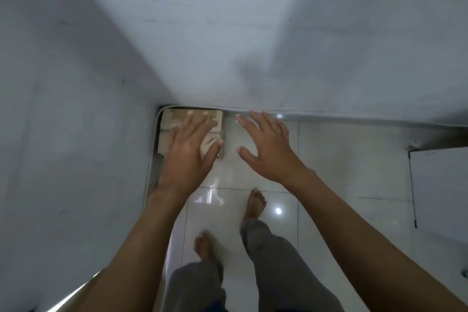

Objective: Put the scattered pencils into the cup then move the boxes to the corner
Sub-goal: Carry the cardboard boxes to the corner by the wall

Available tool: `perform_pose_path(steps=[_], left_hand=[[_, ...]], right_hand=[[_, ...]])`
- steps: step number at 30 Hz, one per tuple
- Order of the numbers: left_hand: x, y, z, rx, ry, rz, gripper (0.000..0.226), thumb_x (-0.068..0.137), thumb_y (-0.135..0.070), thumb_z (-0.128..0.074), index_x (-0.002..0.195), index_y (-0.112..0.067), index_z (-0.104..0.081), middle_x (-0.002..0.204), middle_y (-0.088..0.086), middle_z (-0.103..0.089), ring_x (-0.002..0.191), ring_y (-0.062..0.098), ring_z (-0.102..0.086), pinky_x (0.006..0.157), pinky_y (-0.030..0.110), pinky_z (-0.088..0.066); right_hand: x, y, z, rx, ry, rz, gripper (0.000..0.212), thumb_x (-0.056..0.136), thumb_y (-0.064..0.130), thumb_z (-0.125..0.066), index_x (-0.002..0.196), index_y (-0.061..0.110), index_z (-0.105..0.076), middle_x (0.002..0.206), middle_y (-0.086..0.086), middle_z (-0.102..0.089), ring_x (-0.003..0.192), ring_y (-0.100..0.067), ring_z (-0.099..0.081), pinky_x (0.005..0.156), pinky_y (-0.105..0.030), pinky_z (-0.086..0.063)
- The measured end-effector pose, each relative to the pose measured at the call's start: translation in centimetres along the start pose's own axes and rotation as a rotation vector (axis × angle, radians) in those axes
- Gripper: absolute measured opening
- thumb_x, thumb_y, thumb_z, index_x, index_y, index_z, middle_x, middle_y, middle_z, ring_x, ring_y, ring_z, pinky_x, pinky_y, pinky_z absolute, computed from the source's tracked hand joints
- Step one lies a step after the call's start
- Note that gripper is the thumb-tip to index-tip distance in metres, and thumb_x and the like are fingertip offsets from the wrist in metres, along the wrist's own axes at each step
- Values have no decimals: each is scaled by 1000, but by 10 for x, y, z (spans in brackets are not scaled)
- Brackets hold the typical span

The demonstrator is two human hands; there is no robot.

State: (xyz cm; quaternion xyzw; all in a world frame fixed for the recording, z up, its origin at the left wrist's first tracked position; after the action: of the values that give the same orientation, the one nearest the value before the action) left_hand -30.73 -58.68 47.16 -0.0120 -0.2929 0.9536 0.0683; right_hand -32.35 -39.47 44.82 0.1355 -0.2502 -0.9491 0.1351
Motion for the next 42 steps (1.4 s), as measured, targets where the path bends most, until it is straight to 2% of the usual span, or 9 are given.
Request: perform_pose_path(steps=[6,11,16,21,27,32,36,39,42], left_hand=[[-44,-52,47,46,-9,-122,43,91,-36,-61,131,-21,-55,143,0,-49,142,21,-30,114,52,-25],[-117,-77,81,16,-69,-158,41,90,-36,-62,128,-21,-57,141,-1,-51,139,20,-35,109,53,-32],[-181,-94,96,18,-50,-191,41,91,-38,-59,129,-21,-56,142,-2,-50,141,20,-32,110,52,-31],[-213,-123,105,17,-20,-250,43,92,-42,-57,131,-24,-54,143,-4,-49,142,19,-30,114,47,-27],[-228,-183,94,4,-8,-408,43,91,-42,-59,130,-25,-54,143,-3,-49,141,20,-31,114,45,-23],[-251,-232,62,-40,85,-513,44,90,-43,-60,129,-26,-55,143,-3,-49,141,20,-31,113,45,-23],[-272,-272,32,-52,148,-597,44,90,-47,-57,130,-29,-54,143,-5,-48,141,17,-30,113,38,-20],[-296,-315,2,-74,208,-654,43,91,-49,-56,130,-31,-52,143,-6,-48,142,16,-28,114,42,-20],[-322,-356,-27,-98,269,-700,44,91,-48,-55,131,-30,-52,144,-6,-46,143,16,-26,114,40,-18]], right_hand=[[-60,47,36,-109,-95,2,59,95,47,-45,150,33,-27,161,-2,-14,149,-27,-2,117,-48,3],[-126,84,46,-94,-182,-39,54,95,44,-47,146,37,-32,159,2,-20,149,-25,-7,116,-48,2],[-181,114,48,-68,-283,-47,52,95,42,-49,145,36,-35,157,4,-26,148,-19,-12,117,-46,3],[-254,126,58,-21,-415,-142,53,94,42,-50,144,37,-35,157,6,-26,148,-18,-11,117,-47,1],[-339,103,69,-83,-483,-302,57,93,42,-50,147,36,-31,159,3,-22,149,-20,-10,117,-50,-1],[-400,75,75,-91,-491,-438,61,93,45,-49,149,37,-25,161,2,-16,149,-21,-7,117,-48,1],[-456,50,78,-66,-500,-526,61,93,46,-48,149,39,-23,161,2,-15,149,-21,-5,117,-47,2],[-511,24,80,-45,-510,-600,60,94,47,-47,149,40,-23,161,3,-14,149,-21,-3,118,-47,1],[-564,-1,79,-32,-517,-657,60,94,47,-48,148,40,-23,161,4,-13,149,-20,-3,117,-47,2]])
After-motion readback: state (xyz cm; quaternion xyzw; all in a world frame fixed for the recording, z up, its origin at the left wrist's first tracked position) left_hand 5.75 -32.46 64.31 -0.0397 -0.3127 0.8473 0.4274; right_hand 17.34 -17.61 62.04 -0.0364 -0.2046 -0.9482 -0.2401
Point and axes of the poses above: each hand's wrist, its own x-axis towards the middle knuckle, its own z-axis out of the back of the hand, y = z × x, the point moved 1 cm from there along x, towards the middle knuckle
